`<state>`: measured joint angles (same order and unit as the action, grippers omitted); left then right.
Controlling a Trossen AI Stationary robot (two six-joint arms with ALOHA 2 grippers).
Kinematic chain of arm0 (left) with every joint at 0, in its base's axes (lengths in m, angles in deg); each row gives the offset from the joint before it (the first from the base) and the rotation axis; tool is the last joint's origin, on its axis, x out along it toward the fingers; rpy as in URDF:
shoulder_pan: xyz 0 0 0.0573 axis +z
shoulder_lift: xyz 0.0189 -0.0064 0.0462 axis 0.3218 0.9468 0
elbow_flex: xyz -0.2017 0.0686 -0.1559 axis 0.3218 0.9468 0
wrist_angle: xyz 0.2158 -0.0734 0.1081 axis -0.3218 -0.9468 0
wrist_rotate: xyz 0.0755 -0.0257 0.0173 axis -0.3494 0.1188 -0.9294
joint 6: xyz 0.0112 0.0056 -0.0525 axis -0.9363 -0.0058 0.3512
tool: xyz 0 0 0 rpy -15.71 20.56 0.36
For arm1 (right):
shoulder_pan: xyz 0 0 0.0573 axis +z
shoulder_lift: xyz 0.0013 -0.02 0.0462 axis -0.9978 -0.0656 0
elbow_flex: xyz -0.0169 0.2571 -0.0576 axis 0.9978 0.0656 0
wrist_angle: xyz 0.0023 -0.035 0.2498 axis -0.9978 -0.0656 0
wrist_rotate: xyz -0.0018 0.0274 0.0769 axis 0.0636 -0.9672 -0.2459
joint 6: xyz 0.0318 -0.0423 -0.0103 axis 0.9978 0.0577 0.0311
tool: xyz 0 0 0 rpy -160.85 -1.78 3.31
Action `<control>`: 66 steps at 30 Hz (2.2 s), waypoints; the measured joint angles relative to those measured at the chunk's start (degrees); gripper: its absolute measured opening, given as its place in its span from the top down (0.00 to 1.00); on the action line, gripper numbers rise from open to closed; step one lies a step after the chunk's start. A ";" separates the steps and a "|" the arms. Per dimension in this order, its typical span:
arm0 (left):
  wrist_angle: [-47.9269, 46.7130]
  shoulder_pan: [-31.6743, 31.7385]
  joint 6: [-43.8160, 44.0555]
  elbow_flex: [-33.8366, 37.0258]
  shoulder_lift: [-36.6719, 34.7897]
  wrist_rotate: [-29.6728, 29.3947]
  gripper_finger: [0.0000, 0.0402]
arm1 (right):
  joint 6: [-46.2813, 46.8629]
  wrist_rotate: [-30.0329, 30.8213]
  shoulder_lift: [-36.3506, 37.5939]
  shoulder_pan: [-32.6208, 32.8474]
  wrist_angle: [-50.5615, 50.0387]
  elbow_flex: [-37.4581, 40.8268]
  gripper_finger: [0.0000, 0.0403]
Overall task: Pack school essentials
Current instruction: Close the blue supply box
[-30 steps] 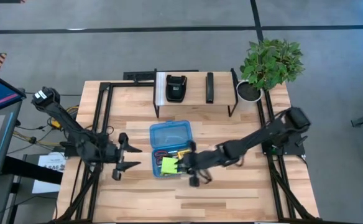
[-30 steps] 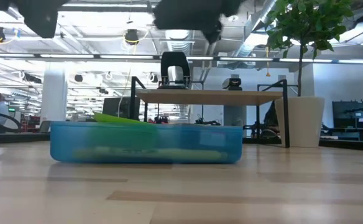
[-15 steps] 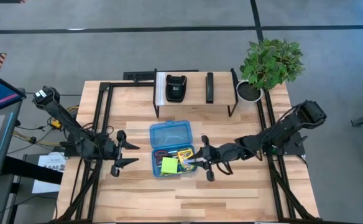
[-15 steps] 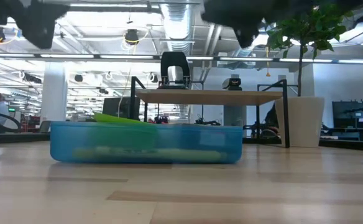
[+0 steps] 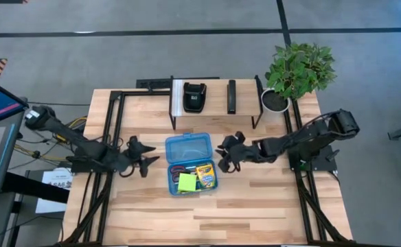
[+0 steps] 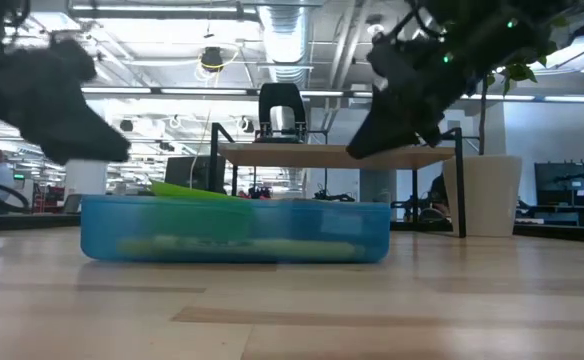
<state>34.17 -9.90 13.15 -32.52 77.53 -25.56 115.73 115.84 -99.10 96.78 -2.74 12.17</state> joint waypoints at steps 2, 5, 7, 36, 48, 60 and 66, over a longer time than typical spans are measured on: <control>-1.90 3.53 1.26 0.00 0.65 2.78 0.48 | 1.21 -0.01 0.00 -1.42 -1.93 0.00 0.73; -2.47 8.37 2.00 0.00 2.64 7.55 0.48 | 2.93 -0.06 0.00 -3.52 -3.11 0.00 0.73; -2.47 11.24 2.53 0.00 4.56 10.08 0.48 | 3.93 -0.10 -0.02 -4.69 -3.60 -0.01 0.73; 22.50 30.98 -3.79 0.00 33.40 22.18 0.48 | 4.40 -8.42 -18.42 -10.75 -5.78 -8.63 0.73; 23.08 29.70 -4.70 -0.81 33.26 20.78 0.48 | 2.74 -6.00 -14.32 -7.72 -8.68 -9.29 0.73; 21.85 27.77 -5.54 -1.49 29.18 19.03 0.48 | 3.77 -3.28 -12.29 -5.60 -11.77 -9.33 0.73; 21.53 26.65 -6.68 -1.51 26.71 18.01 0.48 | 4.72 -3.26 -12.35 -5.37 -13.00 -9.33 0.73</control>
<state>55.70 16.74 6.47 -34.03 104.23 -7.55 120.45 112.59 -111.45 91.40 -15.74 2.84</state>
